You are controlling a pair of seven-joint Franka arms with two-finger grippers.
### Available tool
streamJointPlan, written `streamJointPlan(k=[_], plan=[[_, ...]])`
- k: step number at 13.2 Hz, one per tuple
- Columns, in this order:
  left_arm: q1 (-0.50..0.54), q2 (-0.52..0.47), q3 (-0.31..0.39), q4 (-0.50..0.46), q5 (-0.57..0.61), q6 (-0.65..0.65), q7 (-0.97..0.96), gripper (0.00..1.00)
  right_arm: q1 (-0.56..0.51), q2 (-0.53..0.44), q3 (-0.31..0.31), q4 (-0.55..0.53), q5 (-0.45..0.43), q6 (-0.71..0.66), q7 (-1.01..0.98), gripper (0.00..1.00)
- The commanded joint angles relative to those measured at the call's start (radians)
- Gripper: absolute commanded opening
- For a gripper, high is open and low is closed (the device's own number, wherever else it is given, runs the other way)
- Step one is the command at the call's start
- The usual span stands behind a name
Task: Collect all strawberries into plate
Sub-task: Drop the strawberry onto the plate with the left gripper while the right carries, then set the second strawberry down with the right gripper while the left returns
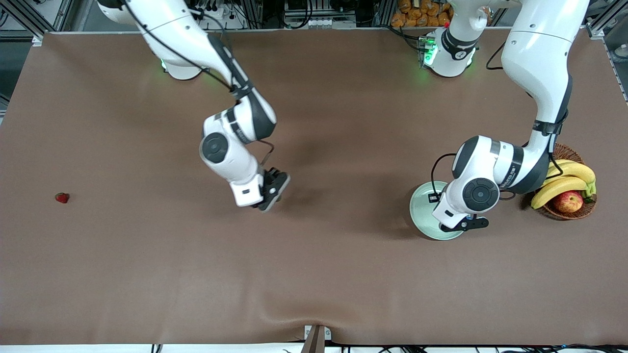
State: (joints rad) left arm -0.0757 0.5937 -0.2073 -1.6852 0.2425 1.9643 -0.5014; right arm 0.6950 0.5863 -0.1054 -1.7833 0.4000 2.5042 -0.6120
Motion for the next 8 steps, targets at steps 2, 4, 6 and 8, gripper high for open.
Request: streamJointPlan(k=[2,4,6,8], plan=[[0.039,0.008,-0.012,0.007,0.008,0.024,-0.002,0.89,0.106,0.046,-0.014,0.025,0.025,0.025,0.234,0.02],[0.050,-0.008,-0.014,0.016,0.003,0.024,0.007,1.00,0.121,0.058,-0.013,0.024,0.025,0.025,0.297,0.04],[0.050,-0.026,-0.015,0.033,0.003,0.019,0.011,1.00,0.142,0.069,-0.014,0.024,0.025,0.025,0.354,0.08],[0.042,-0.058,-0.017,0.042,0.003,0.010,0.007,1.00,0.158,0.072,-0.014,0.024,0.025,0.025,0.403,0.31]])
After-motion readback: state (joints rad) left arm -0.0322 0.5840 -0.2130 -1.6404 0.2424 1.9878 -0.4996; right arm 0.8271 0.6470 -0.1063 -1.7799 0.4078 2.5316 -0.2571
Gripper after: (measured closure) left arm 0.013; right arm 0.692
